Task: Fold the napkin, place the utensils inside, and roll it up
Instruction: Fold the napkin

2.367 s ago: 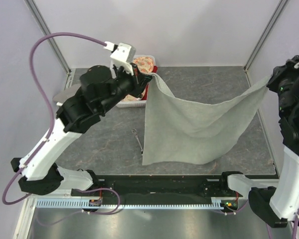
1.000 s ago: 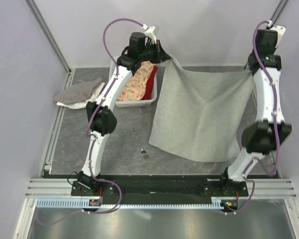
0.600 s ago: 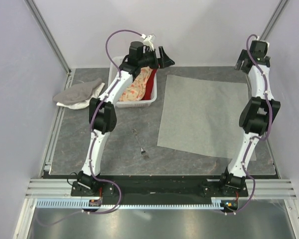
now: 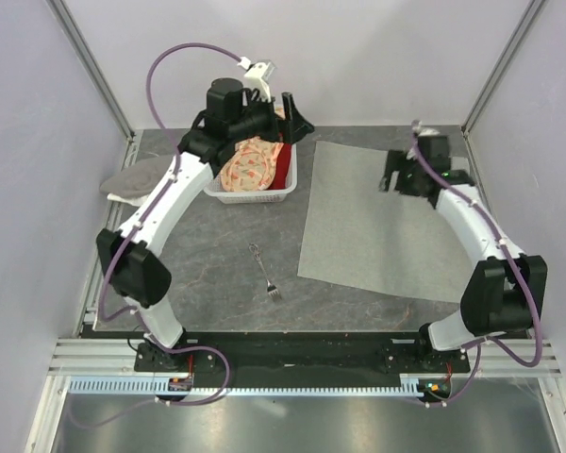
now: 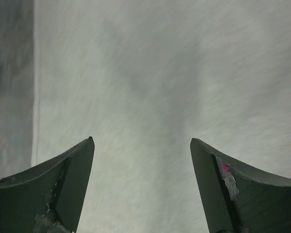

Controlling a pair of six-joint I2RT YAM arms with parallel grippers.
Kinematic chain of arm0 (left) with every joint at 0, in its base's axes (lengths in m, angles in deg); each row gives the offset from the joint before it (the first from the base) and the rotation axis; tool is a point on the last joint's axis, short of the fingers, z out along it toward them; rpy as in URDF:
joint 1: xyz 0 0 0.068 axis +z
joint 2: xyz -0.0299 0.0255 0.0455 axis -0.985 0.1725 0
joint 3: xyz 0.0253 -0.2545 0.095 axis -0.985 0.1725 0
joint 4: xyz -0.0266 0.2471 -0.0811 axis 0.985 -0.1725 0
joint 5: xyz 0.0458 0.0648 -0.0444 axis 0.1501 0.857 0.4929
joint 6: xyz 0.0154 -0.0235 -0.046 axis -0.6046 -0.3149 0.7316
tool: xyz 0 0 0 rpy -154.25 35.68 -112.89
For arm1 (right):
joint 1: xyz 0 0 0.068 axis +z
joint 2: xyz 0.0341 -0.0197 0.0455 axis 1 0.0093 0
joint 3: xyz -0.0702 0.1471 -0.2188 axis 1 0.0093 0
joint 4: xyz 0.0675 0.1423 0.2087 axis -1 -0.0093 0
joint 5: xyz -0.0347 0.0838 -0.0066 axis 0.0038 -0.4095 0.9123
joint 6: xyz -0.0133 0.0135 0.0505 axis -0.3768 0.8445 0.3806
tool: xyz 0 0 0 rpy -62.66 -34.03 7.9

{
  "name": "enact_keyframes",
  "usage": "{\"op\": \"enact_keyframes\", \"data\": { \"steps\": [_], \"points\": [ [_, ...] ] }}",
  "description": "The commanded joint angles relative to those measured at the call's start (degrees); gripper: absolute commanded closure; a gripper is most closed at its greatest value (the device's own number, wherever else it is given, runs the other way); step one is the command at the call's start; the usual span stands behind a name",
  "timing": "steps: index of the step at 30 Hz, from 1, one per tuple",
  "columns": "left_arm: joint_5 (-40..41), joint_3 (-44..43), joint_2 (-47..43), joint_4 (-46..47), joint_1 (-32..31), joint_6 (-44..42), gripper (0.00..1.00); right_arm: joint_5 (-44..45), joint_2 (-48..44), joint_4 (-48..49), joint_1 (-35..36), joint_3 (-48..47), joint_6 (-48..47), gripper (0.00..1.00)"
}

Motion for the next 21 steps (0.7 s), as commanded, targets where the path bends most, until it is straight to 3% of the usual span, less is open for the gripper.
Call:
{"op": "enact_keyframes", "data": {
  "steps": [1,5,7,10,13,21],
  "points": [
    [7.3,8.5,-9.3,-10.2,2.4,-4.4,0.0,-3.3,-6.2,1.8,10.5,9.2,4.1,0.13],
    [6.5,18.0,-17.4,-13.0,7.1,-3.6,0.0,-1.1,-10.1,4.0,21.8,14.9,6.9,0.18],
    [6.4,23.5,-22.0,-13.7,8.3,-4.8,0.0,1.6,-9.6,4.4,29.1,15.6,7.7,0.25],
    [11.4,30.7,-26.1,-15.2,9.2,-11.1,0.0,7.0,-6.1,4.4,38.8,14.4,7.9,0.36],
    [16.0,36.0,-30.0,-16.5,10.9,-12.0,0.0,10.6,-0.4,3.7,46.5,12.2,8.2,0.41],
    [17.8,44.2,-35.5,-13.3,12.8,-11.1,0.0,19.6,12.7,-0.4,56.4,5.7,9.8,0.45]
  ]
}}
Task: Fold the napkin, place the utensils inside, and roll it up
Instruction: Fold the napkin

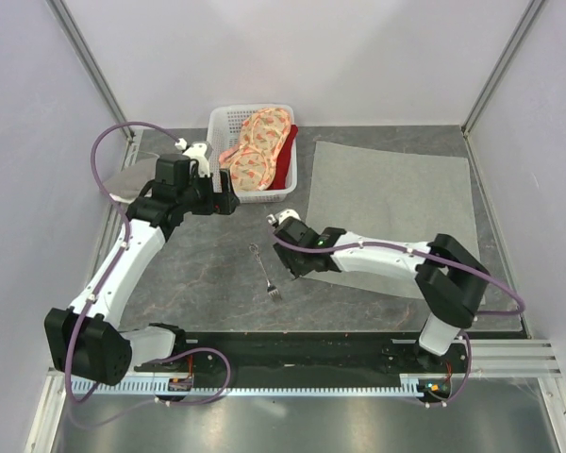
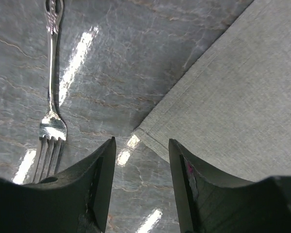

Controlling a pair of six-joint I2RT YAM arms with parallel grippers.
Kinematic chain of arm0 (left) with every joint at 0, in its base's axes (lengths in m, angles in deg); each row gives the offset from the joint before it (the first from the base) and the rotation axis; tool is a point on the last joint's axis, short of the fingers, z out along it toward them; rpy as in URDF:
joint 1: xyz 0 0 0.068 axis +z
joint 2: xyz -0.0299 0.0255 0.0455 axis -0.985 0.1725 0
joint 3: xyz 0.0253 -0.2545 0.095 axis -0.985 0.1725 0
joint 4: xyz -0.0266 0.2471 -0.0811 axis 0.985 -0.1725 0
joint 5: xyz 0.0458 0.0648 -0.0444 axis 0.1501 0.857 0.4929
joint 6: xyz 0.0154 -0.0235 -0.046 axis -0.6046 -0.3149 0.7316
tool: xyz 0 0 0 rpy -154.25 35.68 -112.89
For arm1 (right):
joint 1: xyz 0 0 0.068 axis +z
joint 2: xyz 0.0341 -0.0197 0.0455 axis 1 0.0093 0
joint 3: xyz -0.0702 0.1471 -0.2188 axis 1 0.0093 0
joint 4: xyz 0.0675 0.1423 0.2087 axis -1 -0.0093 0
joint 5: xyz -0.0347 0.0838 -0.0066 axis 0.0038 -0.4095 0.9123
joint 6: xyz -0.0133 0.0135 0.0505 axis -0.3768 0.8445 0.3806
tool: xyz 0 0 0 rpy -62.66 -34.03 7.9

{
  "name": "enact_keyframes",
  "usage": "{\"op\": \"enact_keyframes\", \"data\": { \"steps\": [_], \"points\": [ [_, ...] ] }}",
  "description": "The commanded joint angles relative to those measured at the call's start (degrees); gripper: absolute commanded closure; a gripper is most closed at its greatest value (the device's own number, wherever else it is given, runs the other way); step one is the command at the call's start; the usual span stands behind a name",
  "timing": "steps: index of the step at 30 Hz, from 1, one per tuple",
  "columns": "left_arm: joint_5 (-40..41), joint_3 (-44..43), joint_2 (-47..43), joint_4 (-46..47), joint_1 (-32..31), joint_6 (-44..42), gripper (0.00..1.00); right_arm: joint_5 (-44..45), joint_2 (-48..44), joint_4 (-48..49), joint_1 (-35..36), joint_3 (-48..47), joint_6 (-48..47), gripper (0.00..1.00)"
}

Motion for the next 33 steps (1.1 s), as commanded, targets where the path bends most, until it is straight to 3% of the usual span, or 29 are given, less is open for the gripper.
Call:
{"op": "enact_keyframes", "data": {
  "steps": [1,12,33],
  "points": [
    [1.9,1.8,-3.0,2.7,0.2,-2.5,0.0,7.6,3.5,-2.4,2.7,-5.2,1.9,0.45],
    [3.8,3.2,-5.1,3.2,0.2,-2.9,0.0,8.4,8.0,-4.9,3.5,-6.6,2.4,0.57],
    [1.0,3.4,-4.6,3.5,0.2,-2.3,0.0,4.7,8.6,-0.6,3.3,-2.5,3.3,0.63]
  ]
}}
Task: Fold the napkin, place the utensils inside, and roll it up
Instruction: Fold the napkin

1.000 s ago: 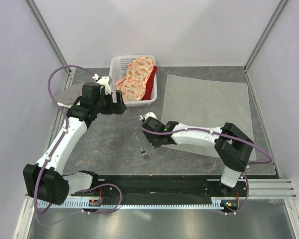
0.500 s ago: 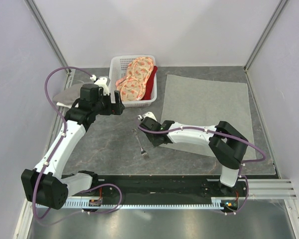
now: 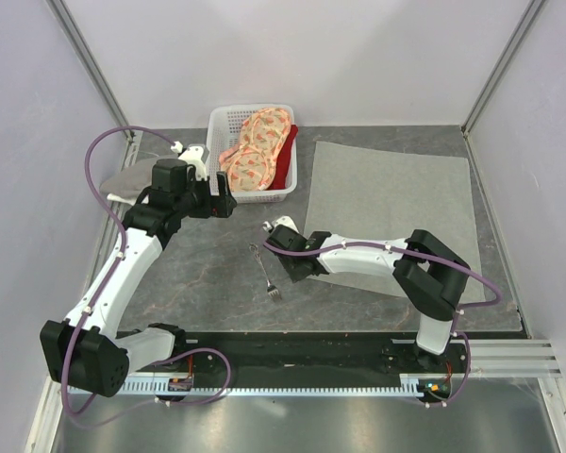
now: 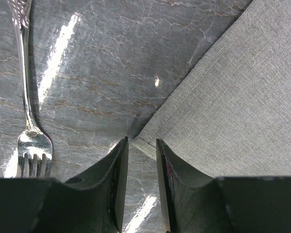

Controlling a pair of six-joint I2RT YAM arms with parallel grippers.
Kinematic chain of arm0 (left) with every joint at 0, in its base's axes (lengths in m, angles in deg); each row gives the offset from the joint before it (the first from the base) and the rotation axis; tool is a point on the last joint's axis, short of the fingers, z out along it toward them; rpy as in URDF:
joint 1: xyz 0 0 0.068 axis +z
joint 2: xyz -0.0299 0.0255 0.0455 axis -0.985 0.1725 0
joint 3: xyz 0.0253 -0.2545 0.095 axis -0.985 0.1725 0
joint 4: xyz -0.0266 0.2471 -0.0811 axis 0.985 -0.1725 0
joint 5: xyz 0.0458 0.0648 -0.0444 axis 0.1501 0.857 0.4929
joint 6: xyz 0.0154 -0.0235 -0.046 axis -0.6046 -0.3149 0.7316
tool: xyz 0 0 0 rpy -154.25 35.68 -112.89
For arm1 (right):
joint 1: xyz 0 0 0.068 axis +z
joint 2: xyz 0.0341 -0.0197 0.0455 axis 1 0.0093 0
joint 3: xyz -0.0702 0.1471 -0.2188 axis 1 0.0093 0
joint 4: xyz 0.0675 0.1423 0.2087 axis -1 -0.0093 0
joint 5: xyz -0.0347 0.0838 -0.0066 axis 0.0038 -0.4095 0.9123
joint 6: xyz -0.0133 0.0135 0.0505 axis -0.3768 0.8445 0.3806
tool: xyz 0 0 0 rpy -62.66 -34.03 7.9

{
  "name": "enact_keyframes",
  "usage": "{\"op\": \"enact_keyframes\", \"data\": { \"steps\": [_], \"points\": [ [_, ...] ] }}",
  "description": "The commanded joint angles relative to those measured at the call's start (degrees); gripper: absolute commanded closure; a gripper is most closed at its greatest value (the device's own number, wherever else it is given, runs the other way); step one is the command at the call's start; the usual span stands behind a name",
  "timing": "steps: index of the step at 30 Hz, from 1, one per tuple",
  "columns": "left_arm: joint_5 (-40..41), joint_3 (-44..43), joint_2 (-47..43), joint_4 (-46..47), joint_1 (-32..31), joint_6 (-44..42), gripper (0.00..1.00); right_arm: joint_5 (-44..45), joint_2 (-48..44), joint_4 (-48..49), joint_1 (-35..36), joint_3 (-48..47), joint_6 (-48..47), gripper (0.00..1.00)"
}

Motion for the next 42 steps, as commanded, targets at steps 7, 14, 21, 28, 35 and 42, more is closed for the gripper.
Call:
{"op": "enact_keyframes", "data": {
  "steps": [7,14,21,28,35,42],
  "points": [
    [-1.1,0.1,-0.7,2.5,0.1,-2.0,0.0,-0.8,1.1,2.0,-0.6,1.8,1.2,0.65],
    [-1.0,0.2,-0.8,2.5,0.1,-2.0,0.0,-3.2,1.4,2.6,-0.9,3.4,2.0,0.67],
    [-0.8,0.2,-1.0,2.5,0.1,-2.0,0.0,-5.9,1.4,3.5,-0.9,4.6,2.5,0.85],
    [-0.8,0.3,-1.8,2.5,0.1,-1.9,0.0,-10.0,0.2,4.1,0.3,2.7,2.8,1.0],
    [-0.3,0.3,-2.3,2.5,0.1,-1.9,0.0,-10.6,-1.6,3.4,4.4,-1.0,5.2,1.0],
    [-0.5,0.3,-2.1,2.5,0.1,-1.8,0.0,-0.7,-7.5,-2.2,2.4,-0.5,4.2,1.0]
  ]
}}
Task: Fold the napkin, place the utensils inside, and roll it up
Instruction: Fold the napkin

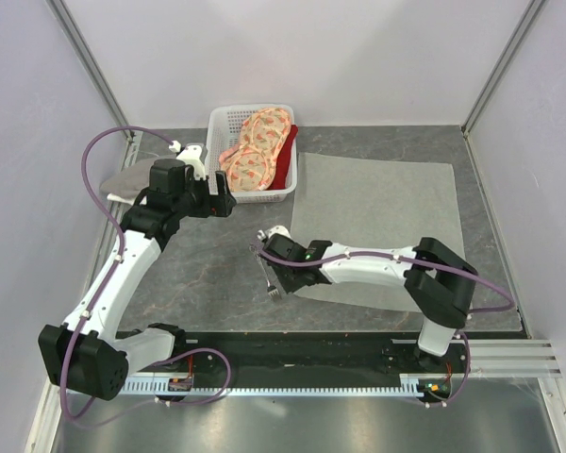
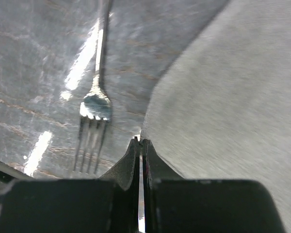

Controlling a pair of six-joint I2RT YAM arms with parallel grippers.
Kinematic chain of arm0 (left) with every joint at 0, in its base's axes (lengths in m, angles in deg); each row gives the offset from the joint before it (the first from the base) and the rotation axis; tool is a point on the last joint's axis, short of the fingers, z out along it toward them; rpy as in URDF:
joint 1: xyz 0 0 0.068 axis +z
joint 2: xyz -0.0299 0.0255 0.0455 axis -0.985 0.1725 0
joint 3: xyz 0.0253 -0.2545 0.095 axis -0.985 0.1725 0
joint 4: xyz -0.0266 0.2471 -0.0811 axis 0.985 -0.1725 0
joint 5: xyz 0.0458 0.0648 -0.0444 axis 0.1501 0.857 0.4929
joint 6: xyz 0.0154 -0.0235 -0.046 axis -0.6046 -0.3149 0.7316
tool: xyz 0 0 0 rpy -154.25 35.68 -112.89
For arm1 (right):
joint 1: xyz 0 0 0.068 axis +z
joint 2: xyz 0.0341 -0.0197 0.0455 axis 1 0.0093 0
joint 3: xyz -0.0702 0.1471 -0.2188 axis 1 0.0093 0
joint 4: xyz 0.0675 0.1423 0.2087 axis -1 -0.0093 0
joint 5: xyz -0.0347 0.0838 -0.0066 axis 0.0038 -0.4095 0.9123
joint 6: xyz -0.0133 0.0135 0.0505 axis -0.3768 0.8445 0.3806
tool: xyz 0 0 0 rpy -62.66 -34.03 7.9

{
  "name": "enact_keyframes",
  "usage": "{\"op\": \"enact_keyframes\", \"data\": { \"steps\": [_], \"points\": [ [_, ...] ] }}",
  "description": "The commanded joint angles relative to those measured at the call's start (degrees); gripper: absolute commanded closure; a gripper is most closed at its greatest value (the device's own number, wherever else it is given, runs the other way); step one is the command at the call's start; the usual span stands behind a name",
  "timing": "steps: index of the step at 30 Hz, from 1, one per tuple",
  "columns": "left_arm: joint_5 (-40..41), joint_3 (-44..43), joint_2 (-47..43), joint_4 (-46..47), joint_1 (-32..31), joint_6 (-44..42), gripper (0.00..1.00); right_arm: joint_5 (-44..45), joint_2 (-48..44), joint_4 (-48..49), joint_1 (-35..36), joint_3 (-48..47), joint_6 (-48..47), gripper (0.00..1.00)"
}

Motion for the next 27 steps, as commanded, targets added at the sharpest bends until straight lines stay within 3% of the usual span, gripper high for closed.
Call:
{"op": "enact_keyframes", "data": {
  "steps": [1,12,27],
  "points": [
    [-0.5,0.2,-1.2,2.0,0.1,-1.8,0.0,6.6,-6.2,-4.7,-4.4,-1.3,-1.0,1.0],
    [-0.7,0.2,-0.7,2.1,0.1,-1.7,0.0,11.4,-10.1,-6.2,-28.4,1.1,-12.3,1.0],
    [-3.0,0.3,0.4,2.1,0.1,-2.0,0.0,11.2,2.9,-4.5,-49.3,-13.4,-22.3,1.0]
  ]
}}
